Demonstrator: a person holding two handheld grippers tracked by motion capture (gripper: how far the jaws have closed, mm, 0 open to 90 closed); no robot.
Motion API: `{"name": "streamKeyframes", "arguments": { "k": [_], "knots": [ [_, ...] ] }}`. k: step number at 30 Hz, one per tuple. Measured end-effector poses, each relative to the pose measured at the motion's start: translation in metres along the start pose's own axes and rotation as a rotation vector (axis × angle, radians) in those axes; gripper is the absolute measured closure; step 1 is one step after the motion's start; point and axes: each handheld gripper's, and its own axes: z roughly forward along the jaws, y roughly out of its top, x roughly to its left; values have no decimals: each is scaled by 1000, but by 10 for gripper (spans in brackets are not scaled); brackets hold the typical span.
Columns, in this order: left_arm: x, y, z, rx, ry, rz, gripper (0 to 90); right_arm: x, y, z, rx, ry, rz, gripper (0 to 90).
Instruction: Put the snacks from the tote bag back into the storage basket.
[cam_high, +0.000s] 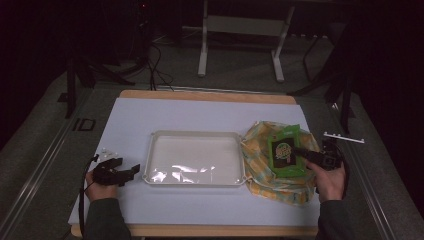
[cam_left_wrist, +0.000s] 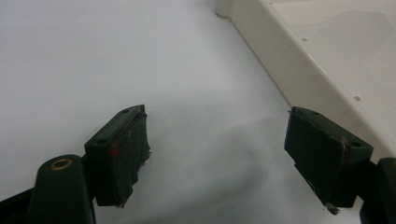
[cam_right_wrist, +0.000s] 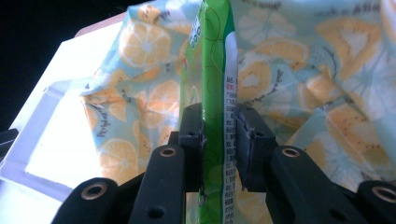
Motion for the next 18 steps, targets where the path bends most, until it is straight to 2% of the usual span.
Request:
{"name": "streamKeyframes", "arguments": {
  "k": [10, 18],
  "knots": [
    [0, 0, 0, 0, -1, -1, 219, 10, 16, -12, -21, 1, -36, 740],
    [0, 0, 0, 0, 0, -1, 219, 21, 29, -17, -37, 21, -56, 741]
  ]
}}
